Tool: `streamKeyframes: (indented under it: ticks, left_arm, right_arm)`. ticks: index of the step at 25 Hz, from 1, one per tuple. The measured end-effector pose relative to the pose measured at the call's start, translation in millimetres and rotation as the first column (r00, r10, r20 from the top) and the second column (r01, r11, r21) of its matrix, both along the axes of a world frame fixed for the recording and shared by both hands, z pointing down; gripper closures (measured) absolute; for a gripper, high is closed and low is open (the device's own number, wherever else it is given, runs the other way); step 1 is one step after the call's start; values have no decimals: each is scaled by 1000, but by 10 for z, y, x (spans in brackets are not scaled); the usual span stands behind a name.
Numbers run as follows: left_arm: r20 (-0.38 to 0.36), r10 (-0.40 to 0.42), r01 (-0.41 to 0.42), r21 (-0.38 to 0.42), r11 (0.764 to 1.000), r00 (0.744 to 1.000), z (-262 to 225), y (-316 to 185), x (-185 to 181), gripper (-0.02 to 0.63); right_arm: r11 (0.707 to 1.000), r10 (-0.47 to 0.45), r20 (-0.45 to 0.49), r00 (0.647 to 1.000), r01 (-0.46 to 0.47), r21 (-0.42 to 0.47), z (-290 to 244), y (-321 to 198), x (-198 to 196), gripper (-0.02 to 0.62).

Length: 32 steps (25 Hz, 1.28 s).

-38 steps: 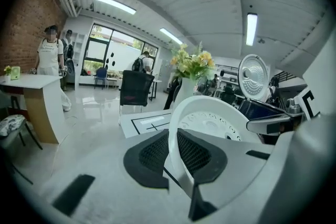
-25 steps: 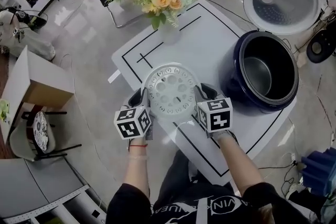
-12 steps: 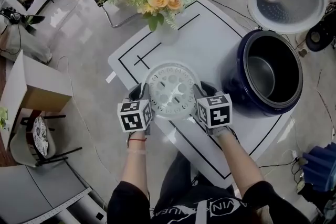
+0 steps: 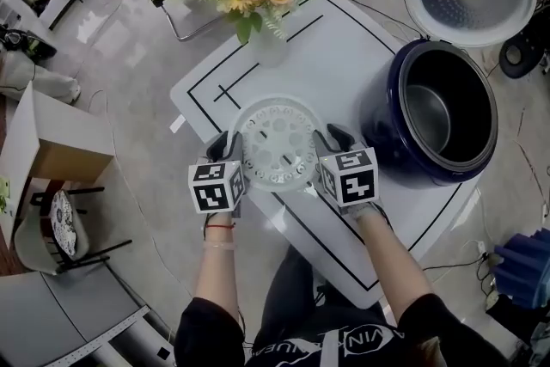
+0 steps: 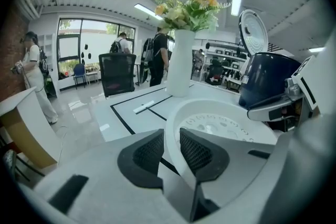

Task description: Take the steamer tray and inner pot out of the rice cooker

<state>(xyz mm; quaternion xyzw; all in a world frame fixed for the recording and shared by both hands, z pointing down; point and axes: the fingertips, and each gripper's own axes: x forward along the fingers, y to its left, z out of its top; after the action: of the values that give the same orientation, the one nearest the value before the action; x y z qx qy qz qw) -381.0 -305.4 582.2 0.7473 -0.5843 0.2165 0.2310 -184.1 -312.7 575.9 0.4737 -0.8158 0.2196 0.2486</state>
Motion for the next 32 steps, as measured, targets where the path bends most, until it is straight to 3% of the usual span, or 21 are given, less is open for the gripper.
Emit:
streamKeyframes:
  ticks: [5,12,17,25,32]
  left_arm:
    - [-32,-38,39,53,998,999,-111,64,-78,500]
    - [31,-7,1,160,987,999,-559,155,60,500]
    - [-38,88,-78,229,970,995,-950,90,563,500]
    - [-155,246,-189,311,931,957,-1443,18,1557,500]
    - [-170,351,-277,348,896,921,-1687,62,2187,501]
  right_arm:
    - [1000,-2,38,999,2,17,-42,106,21,465]
    - [998,-40,81,996,37,41,-249,399,40,449]
    - [991,-109,130,985,98,94,-625,688,45,449]
    - [979,-154,172,973,126,163,-1170,1021,321,451]
    - [969,-165,214,963,118,216,-1549,1203,630,456]
